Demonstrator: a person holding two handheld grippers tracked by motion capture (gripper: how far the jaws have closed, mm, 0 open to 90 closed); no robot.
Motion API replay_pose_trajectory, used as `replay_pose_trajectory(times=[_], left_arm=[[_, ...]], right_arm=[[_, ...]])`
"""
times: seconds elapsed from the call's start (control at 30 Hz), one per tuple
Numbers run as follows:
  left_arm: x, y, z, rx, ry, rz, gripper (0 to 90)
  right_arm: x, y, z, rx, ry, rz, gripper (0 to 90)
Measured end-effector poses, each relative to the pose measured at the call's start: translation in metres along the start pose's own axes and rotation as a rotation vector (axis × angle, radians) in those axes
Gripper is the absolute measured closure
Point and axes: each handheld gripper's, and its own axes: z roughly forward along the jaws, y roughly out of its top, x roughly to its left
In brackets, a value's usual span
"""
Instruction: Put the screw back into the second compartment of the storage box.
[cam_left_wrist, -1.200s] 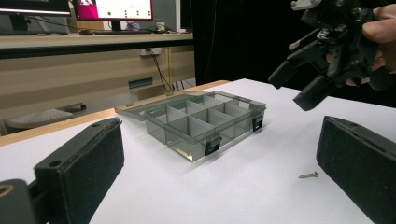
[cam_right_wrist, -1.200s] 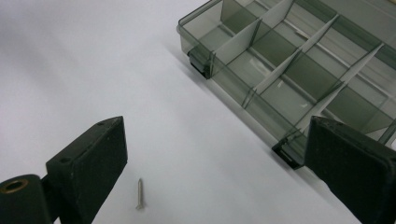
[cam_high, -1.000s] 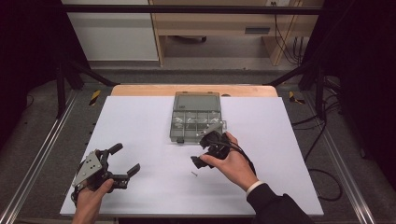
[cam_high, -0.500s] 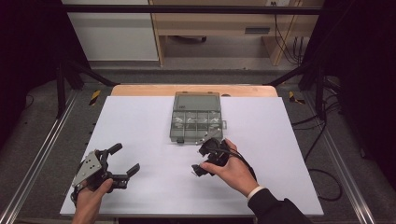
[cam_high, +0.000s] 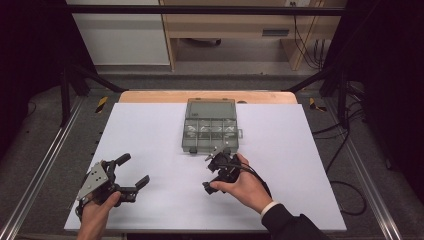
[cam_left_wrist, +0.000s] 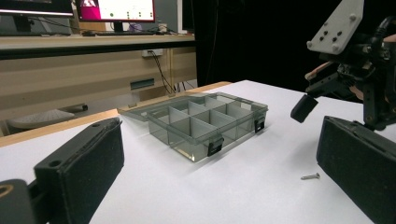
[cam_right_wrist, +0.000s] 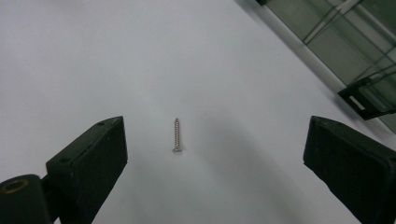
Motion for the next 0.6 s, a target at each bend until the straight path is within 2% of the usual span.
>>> replay_pose_trajectory(times=[0.3,0.33,0.6], left_arm=[[-0.001,0.0,0.0,-0.001,-0.004,0.001,0.7],[-0.001,0.0,0.0,-0.001,-0.003,0.0,0.7],[-0.001,0.0,0.0,0.001,-0.003,0.0,0.7]], right_arm=[[0.008,0.003,0.009,0.023,0.013,-0.003,6.9],[0.008,0.003,0.01,0.026,0.008,-0.016,7.3],[0.013,0.004,0.016,0.037,0.008,-0.02,16.2]])
